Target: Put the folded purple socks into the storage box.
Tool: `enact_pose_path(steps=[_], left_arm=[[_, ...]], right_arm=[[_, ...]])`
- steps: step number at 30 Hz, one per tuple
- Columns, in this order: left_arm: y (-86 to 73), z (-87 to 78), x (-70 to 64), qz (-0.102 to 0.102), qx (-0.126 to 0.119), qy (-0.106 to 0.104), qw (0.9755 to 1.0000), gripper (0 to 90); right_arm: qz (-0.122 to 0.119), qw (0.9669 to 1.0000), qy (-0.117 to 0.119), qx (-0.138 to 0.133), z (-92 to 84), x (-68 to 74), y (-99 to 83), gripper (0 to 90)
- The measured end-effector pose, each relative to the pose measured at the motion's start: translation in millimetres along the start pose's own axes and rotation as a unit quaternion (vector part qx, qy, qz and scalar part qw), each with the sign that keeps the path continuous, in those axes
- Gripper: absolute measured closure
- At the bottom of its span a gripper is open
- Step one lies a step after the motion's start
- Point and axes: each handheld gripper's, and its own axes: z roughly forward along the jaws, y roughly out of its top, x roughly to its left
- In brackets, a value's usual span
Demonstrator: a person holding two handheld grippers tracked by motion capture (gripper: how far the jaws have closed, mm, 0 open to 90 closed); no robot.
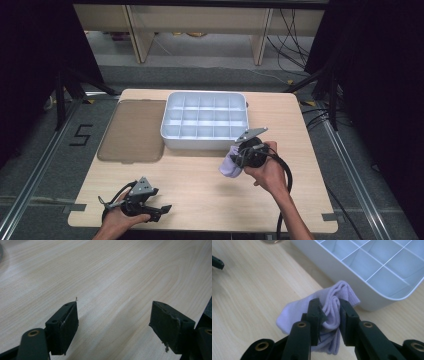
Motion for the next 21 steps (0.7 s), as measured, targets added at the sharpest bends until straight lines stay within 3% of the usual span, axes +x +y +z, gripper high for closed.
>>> enact_pose_path(steps=[1,4,6,9,13,21], left_arm=[[-0.6,0.5,-1.3,-0.011,-0.001,-0.001,0.9999,22.2],[0.0,-0.3,-0.3,0.003,0.002,-0.001,1.0,22.2],[-0.6,0.5,-1.2,-0.01,-0.001,-0.001,0.9999,22.2],[-0.4,0.3,-0.9,-0.009,-0.001,-0.001,1.0,22.2],[-0.1,0.3,0.0,-0.004,0.0,0.006,1.0,22.2],[0.0,-0.2,0.2,0.0,-0.001,0.002,1.0,22.2]], right_arm=[[-0.006,1.0,-0.001,-0.001,-0.7,-2.7,2.0,73.3],[0.005,1.0,-0.002,-0.003,-2.4,-6.6,8.8,73.3],[0.002,1.0,-0.006,-0.005,-4.1,-10.4,13.3,73.2],[-0.005,0.9999,-0.011,-0.004,-6.0,-16.5,19.8,73.3],[0.003,0.9999,-0.011,-0.009,-7.3,-25.0,29.1,73.3],[0.007,0.9991,-0.04,-0.009,-10.8,-42.7,49.5,73.3]])
